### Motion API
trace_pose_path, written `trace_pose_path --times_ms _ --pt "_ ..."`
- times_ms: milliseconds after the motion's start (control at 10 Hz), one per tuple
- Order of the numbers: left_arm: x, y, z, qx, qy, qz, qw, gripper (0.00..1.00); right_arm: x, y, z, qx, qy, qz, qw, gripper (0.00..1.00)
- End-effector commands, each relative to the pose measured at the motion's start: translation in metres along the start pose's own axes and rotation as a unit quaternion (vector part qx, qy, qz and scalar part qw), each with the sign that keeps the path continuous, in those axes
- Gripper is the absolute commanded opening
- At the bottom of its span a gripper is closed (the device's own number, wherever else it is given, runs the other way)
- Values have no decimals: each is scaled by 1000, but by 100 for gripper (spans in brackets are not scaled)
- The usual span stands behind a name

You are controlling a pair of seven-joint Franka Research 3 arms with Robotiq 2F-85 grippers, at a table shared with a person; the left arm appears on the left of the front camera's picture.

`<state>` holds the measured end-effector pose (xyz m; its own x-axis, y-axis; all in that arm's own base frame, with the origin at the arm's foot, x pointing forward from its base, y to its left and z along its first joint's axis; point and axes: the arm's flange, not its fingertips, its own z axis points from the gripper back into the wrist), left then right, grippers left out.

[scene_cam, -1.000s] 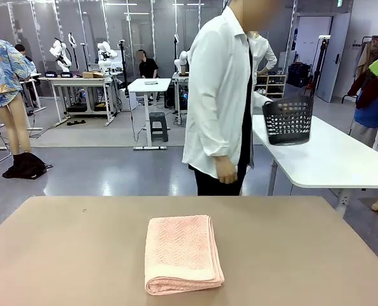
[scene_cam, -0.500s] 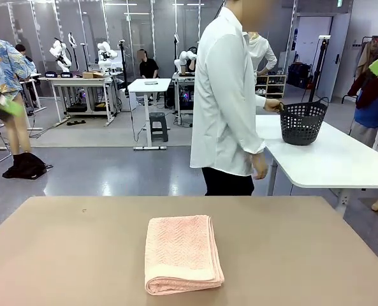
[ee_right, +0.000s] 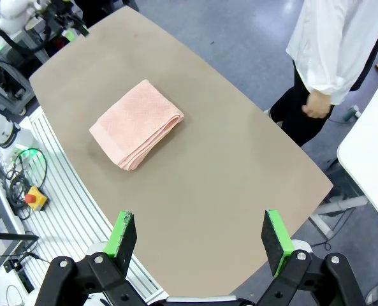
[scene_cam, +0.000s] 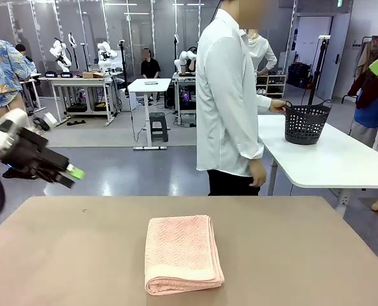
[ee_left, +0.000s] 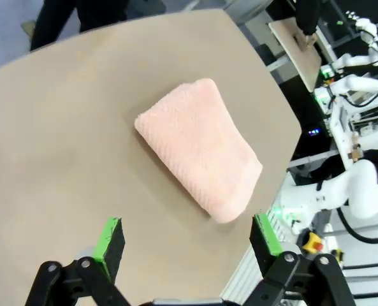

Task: Fold the towel.
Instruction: Pick up the 100 cm Hotel Towel and place it on the left side of the table.

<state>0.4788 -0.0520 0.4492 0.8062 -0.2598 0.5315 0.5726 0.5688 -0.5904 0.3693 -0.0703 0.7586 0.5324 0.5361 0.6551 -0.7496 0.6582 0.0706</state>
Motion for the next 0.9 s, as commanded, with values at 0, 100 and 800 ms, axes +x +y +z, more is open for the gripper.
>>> trace_pose_path --times_ms 0,100,800 --pt "8 18 -45 -20 -13 10 1000 100 1 0 -1 -1 2 0 1000 100" --pt "2 25 -74 -20 -1 27 999 100 1 0 -1 -1 2 0 1000 100" --pt "-26 47 -202 -114 15 107 988 100 1 0 -1 -1 2 0 1000 100"
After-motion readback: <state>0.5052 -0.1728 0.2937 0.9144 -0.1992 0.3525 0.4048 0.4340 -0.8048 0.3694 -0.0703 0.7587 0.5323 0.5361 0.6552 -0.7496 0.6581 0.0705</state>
